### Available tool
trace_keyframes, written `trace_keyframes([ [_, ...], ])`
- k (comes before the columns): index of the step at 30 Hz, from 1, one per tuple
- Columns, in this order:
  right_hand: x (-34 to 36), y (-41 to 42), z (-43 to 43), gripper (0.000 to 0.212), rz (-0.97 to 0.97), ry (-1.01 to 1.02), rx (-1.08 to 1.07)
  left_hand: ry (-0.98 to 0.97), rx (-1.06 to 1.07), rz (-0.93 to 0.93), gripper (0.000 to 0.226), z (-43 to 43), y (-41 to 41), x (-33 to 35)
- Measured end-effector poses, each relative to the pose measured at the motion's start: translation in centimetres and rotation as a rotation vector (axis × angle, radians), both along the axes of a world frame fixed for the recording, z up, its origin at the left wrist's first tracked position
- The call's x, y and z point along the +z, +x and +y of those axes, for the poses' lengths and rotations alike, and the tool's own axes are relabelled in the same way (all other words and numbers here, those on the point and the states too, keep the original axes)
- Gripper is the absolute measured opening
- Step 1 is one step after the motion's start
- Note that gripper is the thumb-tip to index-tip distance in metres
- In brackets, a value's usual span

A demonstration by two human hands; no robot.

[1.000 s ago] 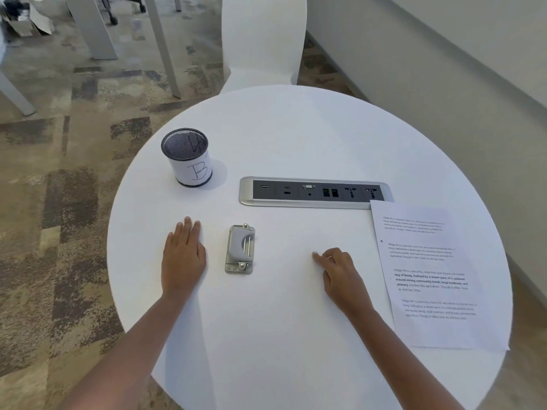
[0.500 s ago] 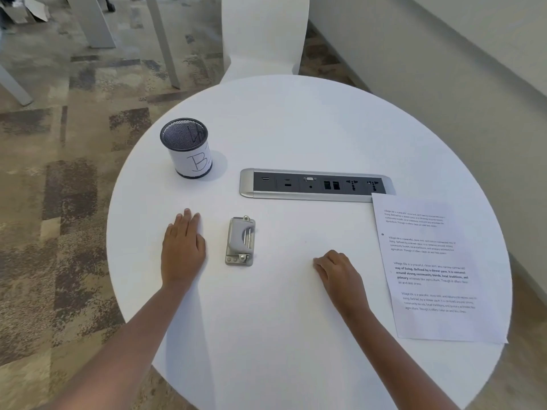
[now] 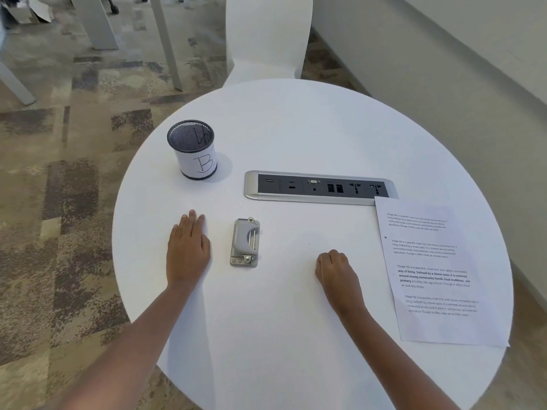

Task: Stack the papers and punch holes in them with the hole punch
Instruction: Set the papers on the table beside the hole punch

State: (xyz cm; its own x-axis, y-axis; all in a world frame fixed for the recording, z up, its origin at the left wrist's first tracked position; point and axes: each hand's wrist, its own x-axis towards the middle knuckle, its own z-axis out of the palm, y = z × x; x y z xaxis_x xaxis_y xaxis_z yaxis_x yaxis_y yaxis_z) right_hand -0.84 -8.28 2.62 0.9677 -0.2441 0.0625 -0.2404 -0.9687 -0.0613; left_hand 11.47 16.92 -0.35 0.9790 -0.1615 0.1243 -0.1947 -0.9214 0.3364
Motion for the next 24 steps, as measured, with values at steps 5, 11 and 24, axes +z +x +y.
trace_keyframes([
  [5, 0.6, 0.9, -0.8, 0.017, 0.027, 0.453, -0.199, 0.0, 0.001, -0.003, 0.048, 0.1, 0.0, -0.1],
  [11, 3.6, 3.8, -1.6, 0.026, -0.203, 1.288, -0.626, 0.029, -0.009, -0.012, 0.046, 0.1, 0.2, -0.1],
  [24, 9.6, 16.9, 5.8, 0.022, -0.111, 1.989, -0.515, 0.027, 0.013, 0.015, 0.048, 0.1, 1.0, 0.3],
])
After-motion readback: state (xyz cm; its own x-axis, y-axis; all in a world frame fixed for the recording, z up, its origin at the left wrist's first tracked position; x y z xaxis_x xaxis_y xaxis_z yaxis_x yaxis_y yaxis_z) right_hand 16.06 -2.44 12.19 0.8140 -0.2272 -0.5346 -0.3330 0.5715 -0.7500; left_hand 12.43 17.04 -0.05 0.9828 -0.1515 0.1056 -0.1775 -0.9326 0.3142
